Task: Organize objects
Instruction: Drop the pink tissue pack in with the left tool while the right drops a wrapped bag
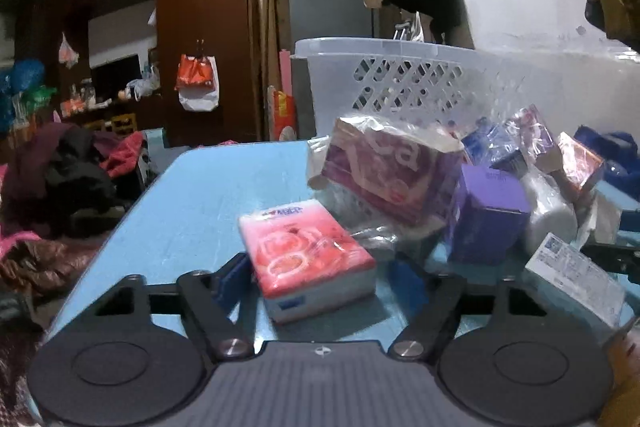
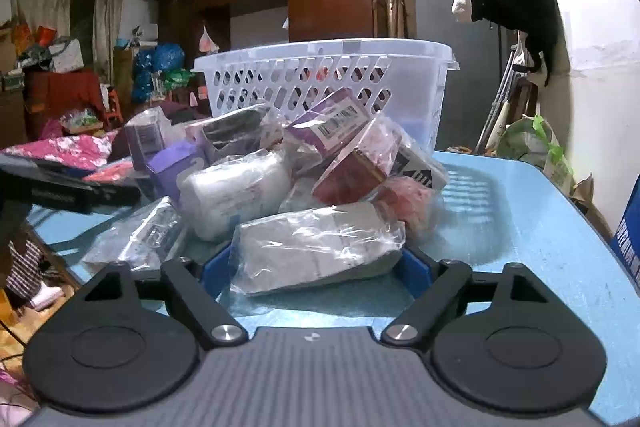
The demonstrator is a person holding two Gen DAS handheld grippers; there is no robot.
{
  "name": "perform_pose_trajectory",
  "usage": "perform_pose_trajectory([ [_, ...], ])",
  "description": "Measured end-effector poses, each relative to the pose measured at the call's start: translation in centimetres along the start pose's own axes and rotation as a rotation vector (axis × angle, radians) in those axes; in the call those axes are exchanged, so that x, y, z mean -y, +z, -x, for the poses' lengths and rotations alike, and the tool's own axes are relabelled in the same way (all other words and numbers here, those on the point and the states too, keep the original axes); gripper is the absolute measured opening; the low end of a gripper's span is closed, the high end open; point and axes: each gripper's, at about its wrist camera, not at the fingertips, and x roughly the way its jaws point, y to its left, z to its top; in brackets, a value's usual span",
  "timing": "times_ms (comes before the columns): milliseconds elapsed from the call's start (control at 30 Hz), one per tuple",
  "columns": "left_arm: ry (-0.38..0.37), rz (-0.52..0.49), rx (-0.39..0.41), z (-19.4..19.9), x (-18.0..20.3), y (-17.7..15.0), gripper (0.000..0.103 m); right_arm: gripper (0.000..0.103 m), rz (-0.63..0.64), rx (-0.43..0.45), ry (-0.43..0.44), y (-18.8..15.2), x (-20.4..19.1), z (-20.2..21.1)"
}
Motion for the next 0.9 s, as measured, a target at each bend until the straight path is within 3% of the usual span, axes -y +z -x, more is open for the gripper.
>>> perform_pose_trajectory([
  [67,-0.007,0.017,0.013,0.5,-0.5,0.0,0.068,0.086,-0.012,0.005,0.003,0.0,0.3,0.6],
  [433,0.002,-0.016,0.089,3.2,-0.8,-1.0,0.068,0.085,-0.051,0.020,0.008,0.0,1.1,2.5],
  [900,-0.003,0.032,0.170,4.8,-1.8,-0.3,0.067,0.084,-0.067,0.070,-0.014,0.9,1.4,4.3],
])
